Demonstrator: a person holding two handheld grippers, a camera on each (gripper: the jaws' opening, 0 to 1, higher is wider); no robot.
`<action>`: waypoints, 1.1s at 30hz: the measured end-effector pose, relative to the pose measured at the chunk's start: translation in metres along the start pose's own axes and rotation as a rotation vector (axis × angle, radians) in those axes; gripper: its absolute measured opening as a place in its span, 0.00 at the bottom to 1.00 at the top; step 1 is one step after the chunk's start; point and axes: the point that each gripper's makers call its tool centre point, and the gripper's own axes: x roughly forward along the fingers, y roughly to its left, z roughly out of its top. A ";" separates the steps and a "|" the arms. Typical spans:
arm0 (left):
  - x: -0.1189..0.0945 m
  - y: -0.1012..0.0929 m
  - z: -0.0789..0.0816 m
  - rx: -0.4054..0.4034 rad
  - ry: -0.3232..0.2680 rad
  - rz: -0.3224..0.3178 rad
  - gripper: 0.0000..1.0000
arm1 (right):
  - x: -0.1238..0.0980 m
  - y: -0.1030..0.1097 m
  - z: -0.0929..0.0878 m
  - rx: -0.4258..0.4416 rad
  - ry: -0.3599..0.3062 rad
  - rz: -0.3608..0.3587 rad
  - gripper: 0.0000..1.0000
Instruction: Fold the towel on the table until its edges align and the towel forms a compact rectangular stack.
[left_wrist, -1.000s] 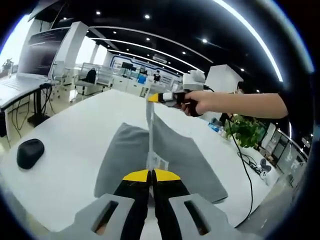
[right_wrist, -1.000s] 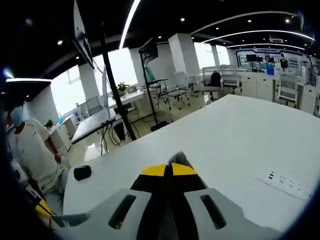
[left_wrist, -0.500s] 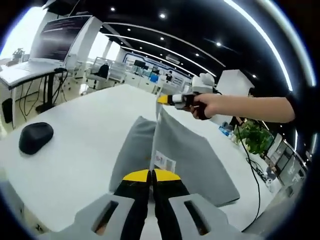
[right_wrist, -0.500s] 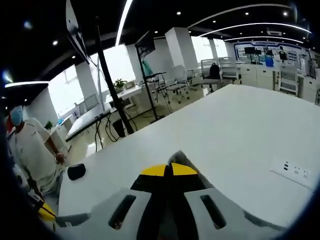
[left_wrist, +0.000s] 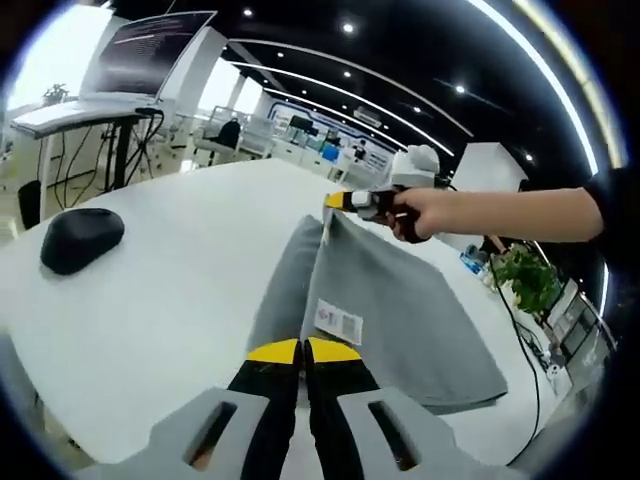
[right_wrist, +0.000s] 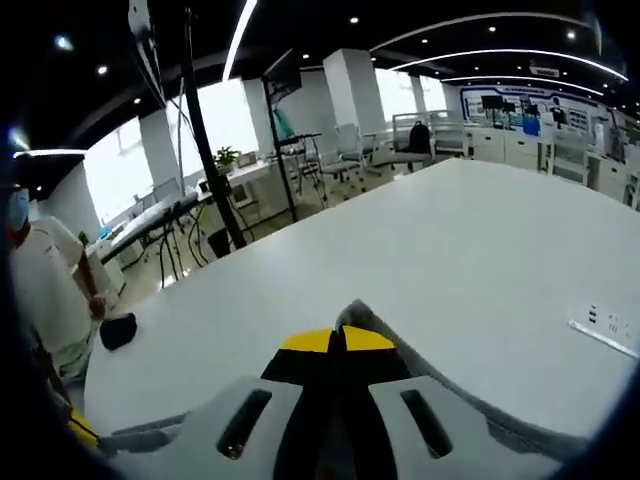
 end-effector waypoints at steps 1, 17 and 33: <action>0.001 0.001 -0.001 -0.006 -0.001 0.006 0.02 | 0.001 0.000 -0.002 0.006 0.000 -0.005 0.00; 0.008 0.021 -0.011 0.033 0.011 0.115 0.03 | 0.019 0.005 -0.015 -0.115 -0.016 0.004 0.06; 0.010 0.025 0.006 0.101 0.008 0.149 0.26 | 0.004 -0.003 -0.018 -0.184 0.009 0.027 0.29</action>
